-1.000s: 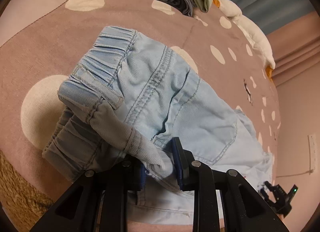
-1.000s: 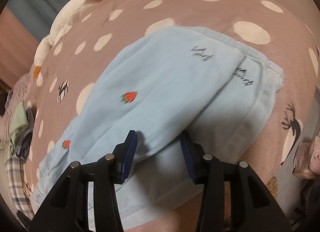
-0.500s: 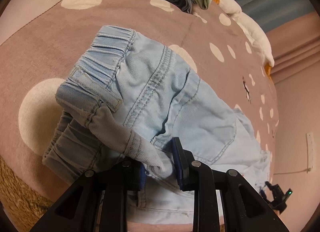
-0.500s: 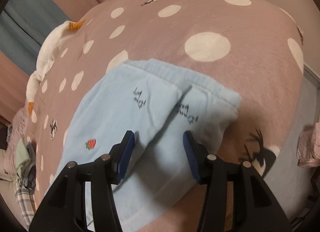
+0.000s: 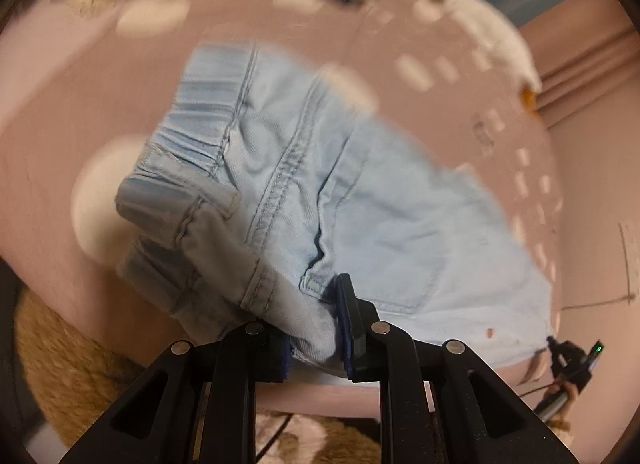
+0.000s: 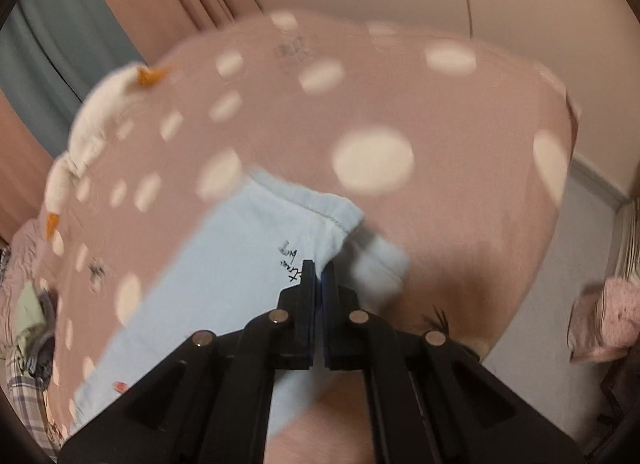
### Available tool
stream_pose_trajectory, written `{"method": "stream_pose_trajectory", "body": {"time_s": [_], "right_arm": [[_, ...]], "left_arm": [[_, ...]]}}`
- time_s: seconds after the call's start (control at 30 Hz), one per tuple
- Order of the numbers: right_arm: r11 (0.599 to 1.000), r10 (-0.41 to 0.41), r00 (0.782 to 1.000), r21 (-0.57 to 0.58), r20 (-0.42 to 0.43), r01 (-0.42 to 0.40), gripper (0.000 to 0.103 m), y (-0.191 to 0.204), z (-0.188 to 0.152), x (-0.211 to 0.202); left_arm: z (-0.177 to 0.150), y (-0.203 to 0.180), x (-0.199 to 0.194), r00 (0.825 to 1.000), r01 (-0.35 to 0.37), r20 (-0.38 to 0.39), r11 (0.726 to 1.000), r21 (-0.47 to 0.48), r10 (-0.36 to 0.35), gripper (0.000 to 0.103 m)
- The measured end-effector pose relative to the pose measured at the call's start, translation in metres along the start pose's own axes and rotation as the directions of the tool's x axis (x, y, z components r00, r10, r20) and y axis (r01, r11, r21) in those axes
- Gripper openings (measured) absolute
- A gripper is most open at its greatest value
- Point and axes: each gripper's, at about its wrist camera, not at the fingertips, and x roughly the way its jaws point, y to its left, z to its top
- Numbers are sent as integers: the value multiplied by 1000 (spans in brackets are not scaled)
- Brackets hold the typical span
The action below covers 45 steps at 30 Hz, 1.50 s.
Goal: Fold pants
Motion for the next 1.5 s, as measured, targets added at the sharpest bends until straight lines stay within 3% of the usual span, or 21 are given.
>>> {"method": "stream_pose_trajectory", "body": {"time_s": [0.1, 0.23, 0.33, 0.47, 0.57, 0.6, 0.63, 0.67, 0.73, 0.77, 0.83, 0.9, 1.03, 1.07, 1.1, 1.13, 1.2, 1.3, 1.4, 1.5], "right_arm": [[1000, 1, 1000, 19, -9, -1, 1, -4, -1, 7], [1000, -29, 998, -5, 53, 30, 2, 2, 5, -14], [998, -58, 998, -24, 22, 59, 2, -1, 1, 0], [995, -93, 996, -44, 6, 94, 2, 5, -1, 9], [987, -145, 989, -74, 4, 145, 15, 15, 2, -2], [982, -158, 987, -97, 26, 160, 26, 22, 2, -10], [980, -156, 987, -117, 42, 160, 33, 28, 1, -17], [978, -133, 989, -155, 59, 141, 47, 41, -1, -27], [970, -79, 995, -225, 66, 92, 52, 62, -7, -38], [962, -45, 997, -268, 56, 58, 52, 78, -11, -42], [928, 66, 998, -366, 1, -61, 52, 121, -23, -45], [876, 164, 984, -449, -70, -178, 52, 159, -38, -42], [735, 265, 934, -577, -241, -357, 51, 241, -83, -32], [682, 281, 915, -610, -290, -403, 50, 265, -97, -29], [644, 289, 902, -632, -322, -432, 50, 283, -109, -27], [618, 291, 893, -645, -343, -449, 50, 294, -118, -25], [553, 284, 864, -665, -415, -502, 50, 329, -140, -15], [494, 260, 824, -664, -504, -562, 50, 363, -162, 1], [439, 215, 814, -691, -540, -574, 50, 390, -184, 14], [418, 134, 828, -727, -544, -545, 50, 405, -203, 34]], "left_arm": [[0, -5, -2, 1000, -11, 8, 1000, 5, 11, 19], [-4, -11, -14, 1000, -3, 11, 1000, 11, 3, 19], [-4, -2, 2, 999, -22, -29, 1000, 0, 22, 22], [-1, -3, 1, 1000, -11, -27, 1000, -4, 11, 24], [-1, -6, -13, 999, -23, -38, 999, 26, 24, 28], [-2, -8, -23, 999, -45, -15, 998, 36, 46, 35], [-1, -6, -30, 999, -55, 4, 998, 41, 55, 46], [-1, -6, -42, 997, -66, 40, 997, 48, 64, 60], [4, -3, -58, 992, -82, 102, 995, 55, 76, 74], [8, 0, -66, 987, -91, 138, 994, 57, 82, 76], [21, 6, -72, 979, -90, 187, 994, 59, 78, 76], [33, 15, -69, 976, -87, 206, 995, 47, 76, 76], [60, 25, -41, 980, -37, 194, 999, 22, 32, 76], [65, 30, -31, 986, -32, 166, 999, 15, 29, 73], [67, 35, -25, 990, -22, 140, 1000, 6, 21, 66], [68, 40, -12, 995, -7, 99, 1000, -9, 8, 47], [64, 42, -7, 995, -16, 97, 1000, -5, 16, 45], [51, 32, -16, 991, -68, 122, 996, 53, 61, 42], [45, 30, -17, 988, -92, 130, 993, 71, 82, 42], [45, 34, -13, 988, -88, 129, 994, 59, 80, 42]]}}
